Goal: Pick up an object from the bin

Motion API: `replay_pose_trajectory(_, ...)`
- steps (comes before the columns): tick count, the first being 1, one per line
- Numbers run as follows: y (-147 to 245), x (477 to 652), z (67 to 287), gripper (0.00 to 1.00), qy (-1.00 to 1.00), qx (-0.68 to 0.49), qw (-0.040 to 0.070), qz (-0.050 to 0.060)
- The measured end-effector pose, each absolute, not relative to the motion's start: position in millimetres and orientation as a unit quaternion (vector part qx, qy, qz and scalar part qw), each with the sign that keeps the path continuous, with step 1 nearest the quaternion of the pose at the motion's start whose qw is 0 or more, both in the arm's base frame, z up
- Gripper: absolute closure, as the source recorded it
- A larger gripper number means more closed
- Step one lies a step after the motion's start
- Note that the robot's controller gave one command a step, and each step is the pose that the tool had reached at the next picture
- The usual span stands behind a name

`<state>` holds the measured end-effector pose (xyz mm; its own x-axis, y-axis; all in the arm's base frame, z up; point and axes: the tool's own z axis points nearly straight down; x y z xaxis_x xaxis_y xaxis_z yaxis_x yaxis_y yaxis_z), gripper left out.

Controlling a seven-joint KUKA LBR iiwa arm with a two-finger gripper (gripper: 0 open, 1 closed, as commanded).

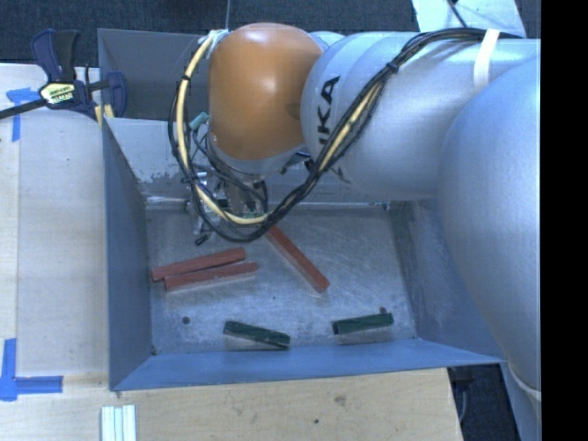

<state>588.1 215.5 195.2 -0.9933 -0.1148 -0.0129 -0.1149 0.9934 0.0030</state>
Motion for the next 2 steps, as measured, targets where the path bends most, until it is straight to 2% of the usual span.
replay_pose_trajectory(1, 215, 586.1, 190, 0.0, 0.998, -0.057, 0.001, 0.0)
replay_pose_trajectory(2, 161, 512.7, 77, 0.0, 1.0, 0.028, -0.002, -0.001)
